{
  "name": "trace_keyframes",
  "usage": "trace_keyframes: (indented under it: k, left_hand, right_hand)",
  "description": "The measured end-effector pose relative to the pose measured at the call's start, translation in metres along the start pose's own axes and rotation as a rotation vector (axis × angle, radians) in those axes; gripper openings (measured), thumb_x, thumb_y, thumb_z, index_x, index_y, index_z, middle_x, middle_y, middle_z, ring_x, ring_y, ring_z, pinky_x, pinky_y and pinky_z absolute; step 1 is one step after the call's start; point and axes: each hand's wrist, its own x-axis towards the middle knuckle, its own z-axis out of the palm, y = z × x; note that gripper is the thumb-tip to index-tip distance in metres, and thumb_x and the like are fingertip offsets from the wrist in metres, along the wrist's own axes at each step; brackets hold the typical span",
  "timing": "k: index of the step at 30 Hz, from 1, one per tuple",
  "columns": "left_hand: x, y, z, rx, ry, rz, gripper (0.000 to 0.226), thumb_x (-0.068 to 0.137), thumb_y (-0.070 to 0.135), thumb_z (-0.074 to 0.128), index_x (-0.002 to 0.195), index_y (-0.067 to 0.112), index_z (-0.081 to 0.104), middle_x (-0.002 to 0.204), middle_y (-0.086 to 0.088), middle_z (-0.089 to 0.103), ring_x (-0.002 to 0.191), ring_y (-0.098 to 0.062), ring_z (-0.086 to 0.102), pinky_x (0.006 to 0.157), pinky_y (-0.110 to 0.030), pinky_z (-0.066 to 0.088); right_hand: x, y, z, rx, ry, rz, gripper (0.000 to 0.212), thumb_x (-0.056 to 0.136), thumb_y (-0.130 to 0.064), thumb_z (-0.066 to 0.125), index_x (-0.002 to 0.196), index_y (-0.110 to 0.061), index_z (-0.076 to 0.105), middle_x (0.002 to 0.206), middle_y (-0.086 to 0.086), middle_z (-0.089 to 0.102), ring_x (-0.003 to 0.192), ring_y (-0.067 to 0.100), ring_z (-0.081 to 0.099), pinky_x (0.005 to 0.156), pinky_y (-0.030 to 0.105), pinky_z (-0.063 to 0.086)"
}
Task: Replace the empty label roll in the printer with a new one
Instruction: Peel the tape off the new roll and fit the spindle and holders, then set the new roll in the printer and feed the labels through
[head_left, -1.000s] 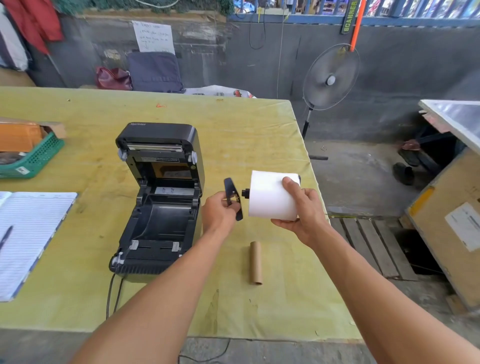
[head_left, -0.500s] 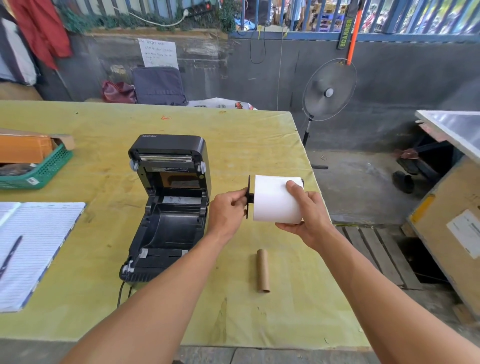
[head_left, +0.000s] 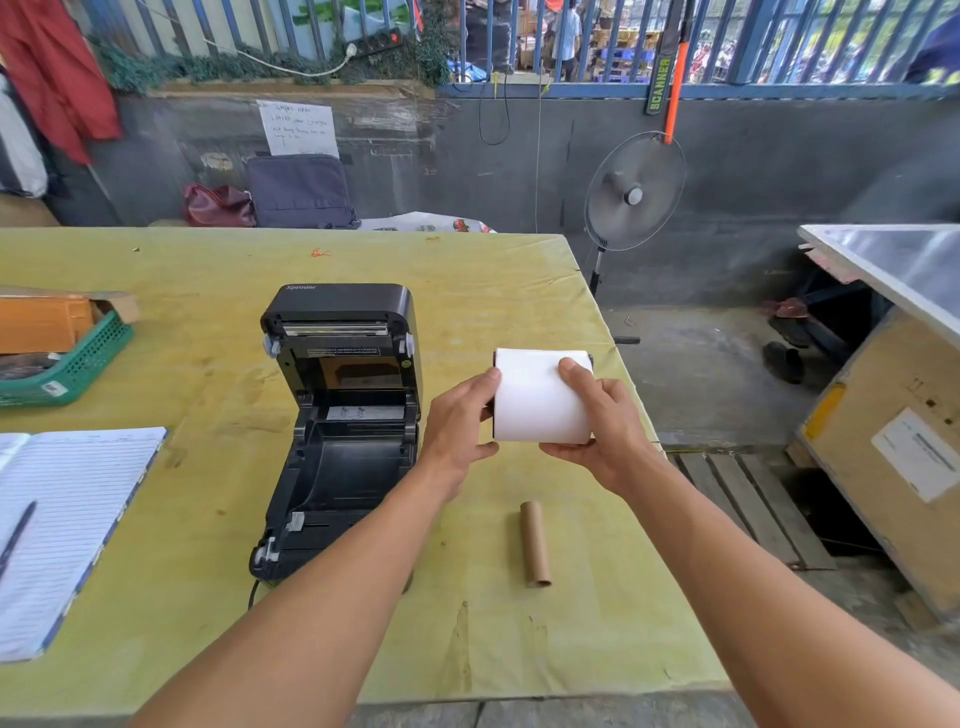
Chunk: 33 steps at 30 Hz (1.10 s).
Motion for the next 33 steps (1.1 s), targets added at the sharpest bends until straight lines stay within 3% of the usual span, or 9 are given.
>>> trace_keyframes:
  k: [5,12,17,20,22,24,27,30,33]
  left_hand:
    - [-0.006,-0.005,-0.006,0.099,0.022,0.084,0.005,0.088,0.034,0.067,0.090,0.037,0.071,0.102,0.005,0.072,0.101,-0.021,0.066,0.081,-0.052,0.059]
    - [-0.013,-0.005,-0.042,0.088,0.049,0.055,0.005,0.090,0.031,0.067,0.090,0.032,0.072,0.101,0.007,0.072,0.099,-0.021,0.066,0.081,-0.052,0.058]
    - [-0.025,-0.010,-0.076,0.155,0.066,0.050,0.007,0.090,0.030,0.067,0.094,0.036,0.069,0.103,0.005,0.071,0.099,-0.023,0.064,0.078,-0.050,0.058]
    - [-0.032,-0.013,-0.098,0.158,0.079,0.044,0.008,0.092,0.027,0.065,0.091,0.035,0.067,0.101,0.010,0.067,0.096,-0.018,0.063,0.074,-0.043,0.057]
    - [-0.035,-0.013,-0.112,0.175,0.089,0.042,0.012,0.092,0.027,0.065,0.103,0.028,0.069,0.107,0.007,0.067,0.100,-0.020,0.062,0.079,-0.045,0.056]
    - [-0.036,-0.011,-0.126,0.195,0.110,0.048,0.028,0.092,0.027,0.065,0.118,0.016,0.068,0.112,0.002,0.067,0.104,-0.023,0.062,0.086,-0.047,0.056]
    - [-0.037,-0.002,-0.144,0.224,0.131,0.051,0.031,0.092,0.026,0.064,0.119,0.013,0.068,0.114,-0.001,0.069,0.105,-0.023,0.063,0.093,-0.049,0.055]
    - [-0.036,0.005,-0.158,0.196,0.154,0.039,0.026,0.094,0.022,0.063,0.117,0.010,0.068,0.114,-0.005,0.070,0.106,-0.025,0.065,0.095,-0.051,0.053]
    - [-0.036,0.015,-0.168,0.209,0.189,0.036,0.025,0.095,0.021,0.061,0.115,0.007,0.067,0.115,-0.009,0.070,0.106,-0.028,0.065,0.095,-0.052,0.053]
  right_hand:
    - [-0.009,0.008,0.010,-0.044,0.000,-0.012,0.076,0.067,-0.063,0.079,0.117,-0.013,0.048,0.113,0.006,0.062,0.092,0.029,0.071,0.070,0.048,0.064]
    - [-0.025,0.026,0.028,-0.173,-0.003,-0.041,0.057,0.074,-0.070,0.068,0.110,-0.027,0.060,0.120,-0.003,0.063,0.111,0.028,0.061,0.090,0.054,0.050]
    - [-0.039,0.050,0.051,-0.263,0.041,-0.149,0.048,0.084,-0.059,0.068,0.106,-0.017,0.069,0.104,-0.001,0.072,0.107,0.024,0.066,0.093,0.045,0.052]
    - [-0.046,0.058,0.068,-0.313,0.001,-0.193,0.052,0.085,-0.053,0.070,0.111,-0.009,0.071,0.106,0.008,0.074,0.101,0.028,0.070,0.096,0.050,0.053]
    - [-0.049,0.061,0.080,-0.346,-0.034,-0.192,0.057,0.085,-0.049,0.072,0.120,-0.005,0.069,0.111,0.009,0.074,0.101,0.027,0.070,0.096,0.046,0.054]
    - [-0.052,0.063,0.091,-0.375,-0.072,-0.186,0.060,0.085,-0.044,0.074,0.128,-0.003,0.064,0.117,0.009,0.072,0.101,0.025,0.069,0.094,0.040,0.054]
    - [-0.052,0.061,0.106,-0.409,-0.126,-0.219,0.059,0.086,-0.040,0.074,0.132,-0.004,0.062,0.119,0.007,0.072,0.099,0.022,0.069,0.082,0.029,0.053]
    - [-0.048,0.056,0.120,-0.435,-0.192,-0.259,0.044,0.086,-0.035,0.075,0.123,-0.011,0.069,0.107,0.000,0.075,0.087,0.011,0.070,0.066,0.018,0.049]
    - [-0.041,0.053,0.132,-0.480,-0.274,-0.279,0.031,0.084,-0.031,0.078,0.112,-0.020,0.074,0.095,-0.009,0.076,0.073,-0.002,0.069,0.063,0.015,0.048]
